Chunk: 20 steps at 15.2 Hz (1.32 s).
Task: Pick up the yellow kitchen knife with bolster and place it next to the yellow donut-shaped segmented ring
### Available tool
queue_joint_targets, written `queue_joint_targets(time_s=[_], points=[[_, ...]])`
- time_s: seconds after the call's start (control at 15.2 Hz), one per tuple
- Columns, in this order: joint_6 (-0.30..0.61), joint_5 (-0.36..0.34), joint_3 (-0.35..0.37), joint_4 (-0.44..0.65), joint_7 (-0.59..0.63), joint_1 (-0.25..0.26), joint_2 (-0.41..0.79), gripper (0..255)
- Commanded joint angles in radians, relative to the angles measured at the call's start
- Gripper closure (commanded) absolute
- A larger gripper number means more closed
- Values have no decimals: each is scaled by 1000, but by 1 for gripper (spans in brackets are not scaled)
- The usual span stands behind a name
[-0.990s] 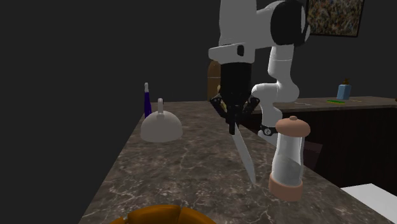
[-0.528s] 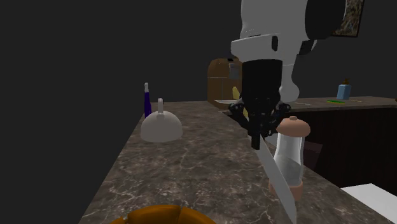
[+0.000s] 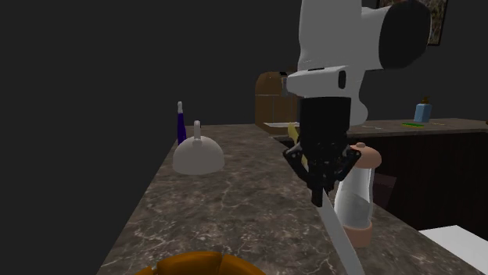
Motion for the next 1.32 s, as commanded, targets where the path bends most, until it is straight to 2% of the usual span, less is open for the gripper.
queue_joint_targets(time_s=[0.0, 0.73, 1.25], points=[[28, 3, 2, -27, -5, 2, 5, 255], [153, 33, 19, -103, -29, -1, 58, 255], [153, 33, 19, -103, -29, -1, 58, 255]])
